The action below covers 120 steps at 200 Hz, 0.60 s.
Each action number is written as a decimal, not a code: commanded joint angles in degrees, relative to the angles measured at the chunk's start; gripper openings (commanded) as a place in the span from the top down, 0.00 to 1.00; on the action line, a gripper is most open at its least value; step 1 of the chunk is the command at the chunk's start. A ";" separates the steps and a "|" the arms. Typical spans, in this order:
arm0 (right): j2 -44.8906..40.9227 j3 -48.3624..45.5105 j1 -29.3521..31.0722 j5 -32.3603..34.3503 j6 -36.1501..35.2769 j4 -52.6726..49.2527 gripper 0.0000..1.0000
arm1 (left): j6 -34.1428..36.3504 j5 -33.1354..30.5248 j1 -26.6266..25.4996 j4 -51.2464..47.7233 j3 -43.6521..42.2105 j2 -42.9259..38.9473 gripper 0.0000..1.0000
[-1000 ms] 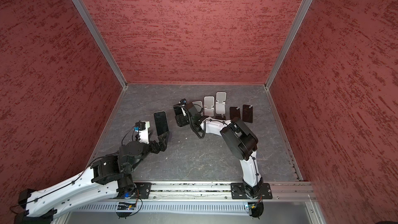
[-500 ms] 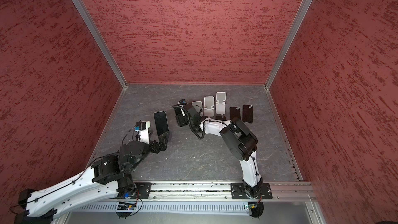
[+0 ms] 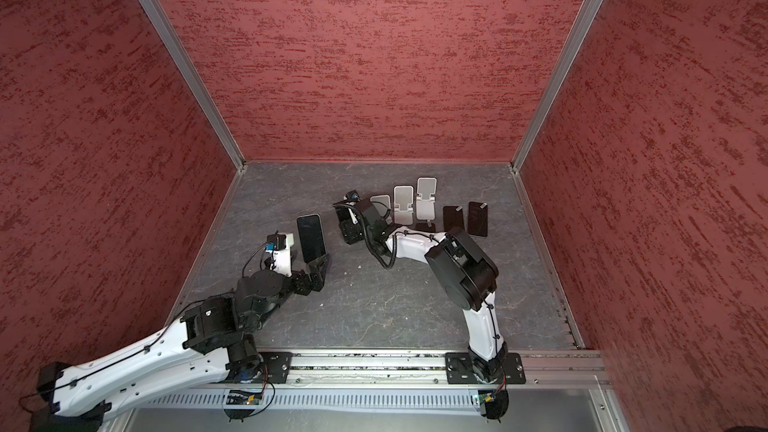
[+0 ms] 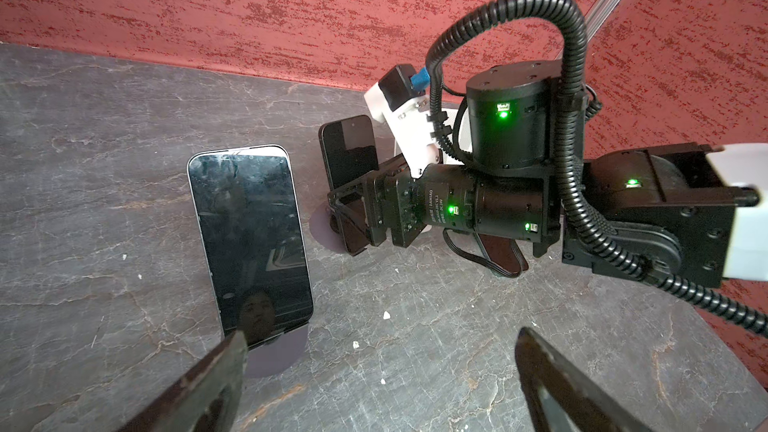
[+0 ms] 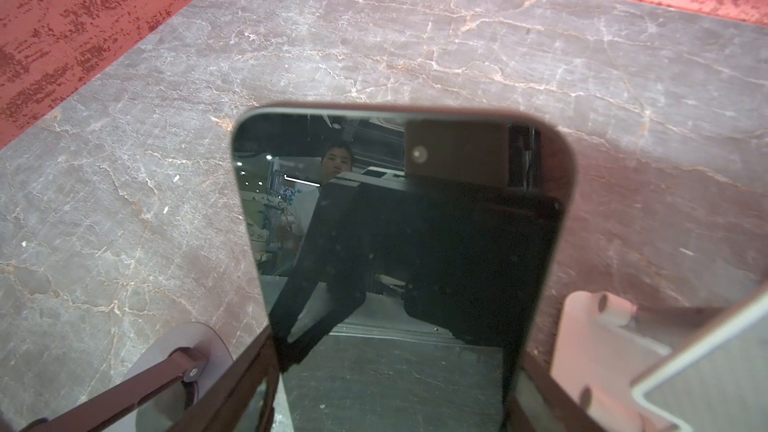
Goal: Remove the phone from the phone stand
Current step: 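Close the right gripper on the top edge of the black phone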
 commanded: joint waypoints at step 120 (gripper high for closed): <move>-11.47 -0.67 0.35 -1.19 0.80 -0.55 0.29 | 0.95 1.26 0.68 0.84 1.50 1.42 0.00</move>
